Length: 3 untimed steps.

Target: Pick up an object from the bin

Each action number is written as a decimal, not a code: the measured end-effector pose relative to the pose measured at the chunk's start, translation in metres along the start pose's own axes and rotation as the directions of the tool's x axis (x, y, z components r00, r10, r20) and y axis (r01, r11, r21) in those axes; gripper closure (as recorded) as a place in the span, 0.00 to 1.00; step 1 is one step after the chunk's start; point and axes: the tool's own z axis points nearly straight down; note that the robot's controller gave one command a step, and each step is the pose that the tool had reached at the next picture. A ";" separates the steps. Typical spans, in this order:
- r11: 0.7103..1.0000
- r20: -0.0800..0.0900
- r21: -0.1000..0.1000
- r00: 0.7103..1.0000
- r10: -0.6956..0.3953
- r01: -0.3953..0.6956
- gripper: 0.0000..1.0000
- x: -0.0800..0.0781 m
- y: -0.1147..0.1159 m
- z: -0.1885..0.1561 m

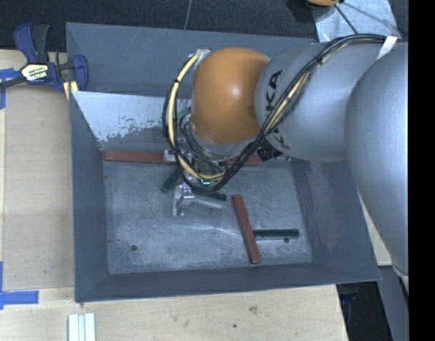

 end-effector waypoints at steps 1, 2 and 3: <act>1.000 0.008 -0.001 1.000 0.002 -0.002 0.00 -0.002 0.000 -0.005; 0.993 0.046 -0.013 0.992 0.120 -0.119 1.00 -0.029 -0.053 0.063; 0.993 0.045 -0.013 0.992 0.120 -0.120 1.00 -0.029 -0.053 0.063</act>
Offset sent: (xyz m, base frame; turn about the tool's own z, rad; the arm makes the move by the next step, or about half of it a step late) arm 0.0172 -0.0540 -0.0782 0.1192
